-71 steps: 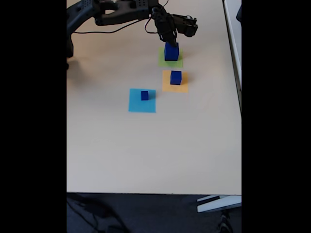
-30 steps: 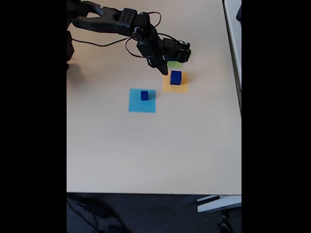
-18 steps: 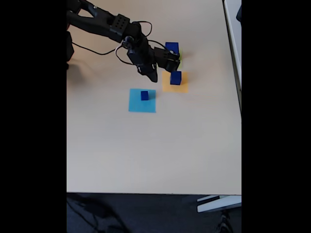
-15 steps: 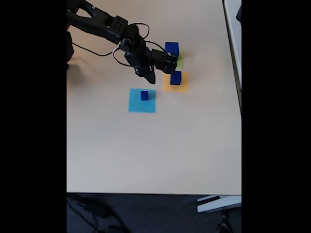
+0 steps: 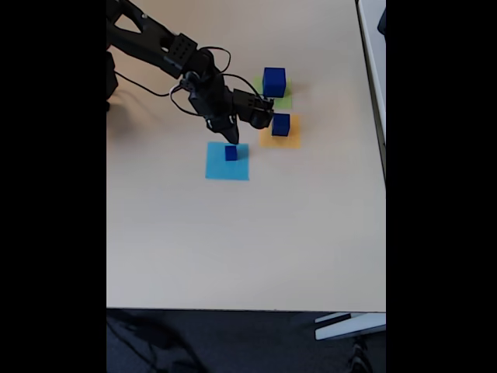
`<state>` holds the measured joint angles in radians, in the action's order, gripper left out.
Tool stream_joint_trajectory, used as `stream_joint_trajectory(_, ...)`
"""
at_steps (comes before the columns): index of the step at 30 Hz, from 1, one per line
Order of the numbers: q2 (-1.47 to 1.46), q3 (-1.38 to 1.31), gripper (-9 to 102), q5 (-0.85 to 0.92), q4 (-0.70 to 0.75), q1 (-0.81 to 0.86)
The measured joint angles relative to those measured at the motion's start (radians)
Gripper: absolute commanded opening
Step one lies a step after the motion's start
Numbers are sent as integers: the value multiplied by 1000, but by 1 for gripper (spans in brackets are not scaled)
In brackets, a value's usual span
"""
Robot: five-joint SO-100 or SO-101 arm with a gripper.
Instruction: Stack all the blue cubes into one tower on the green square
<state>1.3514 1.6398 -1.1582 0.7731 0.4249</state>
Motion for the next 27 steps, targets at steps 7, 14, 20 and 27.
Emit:
stream_joint_trajectory(7, 0, 23, 1, 12, -12, 5)
stream_joint_trajectory(14, 0, 25, 1, 23, -18, 14)
stream_joint_trajectory(20, 0, 25, 1, 40, -28, 28)
stream_joint_trajectory(27, 0, 25, 1, 55, -28, 29)
